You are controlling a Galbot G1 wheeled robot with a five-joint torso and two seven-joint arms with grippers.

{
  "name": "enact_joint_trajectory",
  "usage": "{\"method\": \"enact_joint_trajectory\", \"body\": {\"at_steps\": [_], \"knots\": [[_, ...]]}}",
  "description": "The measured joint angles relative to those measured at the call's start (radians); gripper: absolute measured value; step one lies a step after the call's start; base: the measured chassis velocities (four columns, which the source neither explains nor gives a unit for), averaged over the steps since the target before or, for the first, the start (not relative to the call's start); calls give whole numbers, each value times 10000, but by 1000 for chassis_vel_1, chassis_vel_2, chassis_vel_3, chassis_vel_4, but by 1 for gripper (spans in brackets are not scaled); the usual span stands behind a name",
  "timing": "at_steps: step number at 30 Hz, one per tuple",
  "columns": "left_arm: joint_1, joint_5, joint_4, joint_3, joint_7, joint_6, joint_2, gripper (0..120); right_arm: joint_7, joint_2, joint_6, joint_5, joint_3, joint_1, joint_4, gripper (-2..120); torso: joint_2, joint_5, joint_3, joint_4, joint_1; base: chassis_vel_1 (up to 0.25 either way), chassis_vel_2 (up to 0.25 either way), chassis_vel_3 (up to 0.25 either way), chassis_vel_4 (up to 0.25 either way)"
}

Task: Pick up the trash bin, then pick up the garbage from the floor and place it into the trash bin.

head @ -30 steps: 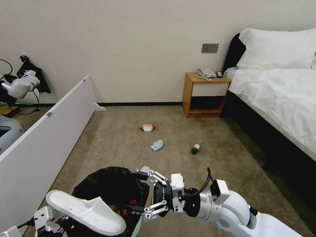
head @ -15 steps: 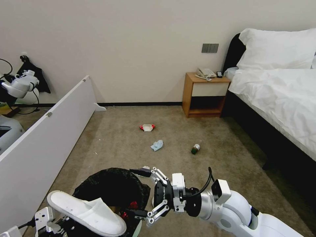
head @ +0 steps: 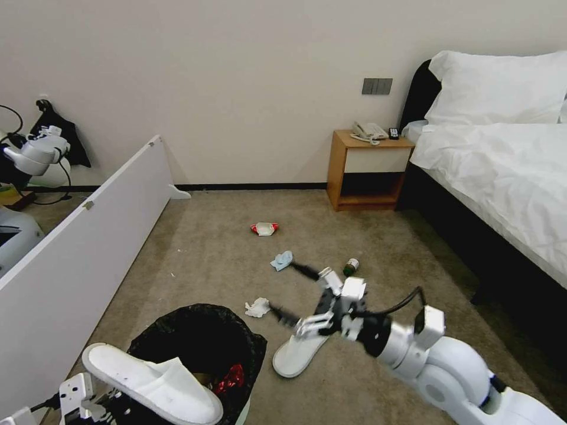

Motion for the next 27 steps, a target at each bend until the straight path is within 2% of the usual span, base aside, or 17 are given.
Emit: {"method": "enact_joint_trajectory", "body": {"at_steps": [5,10,15,20,27], "knots": [[6,1,0,-108,0,-5,65,3,967,115,-762,-648,924,-729,-268,100,0,-2,0,-2,0,0,0,0,0],[21,-1,0,-152,1,-10,81,3,1648,250,-1239,-817,915,-938,-779,100,0,-1,0,0,0,0,0,0,0],[54,-2,0,-158,1,-12,41,3,2065,427,-1496,-972,233,-710,-1619,100,0,-1,0,1,0,0,0,0,0],[100,27,0,-148,1,-13,-9,3,2338,608,-1327,-1215,-371,-469,-2329,100,0,0,1,1,0,0,0,0,0],[93,77,0,-62,6,-17,-95,3,2474,1201,-1459,-1858,-1195,-21,-3433,100,0,-2,1,1,0,0,0,0,0]]}}
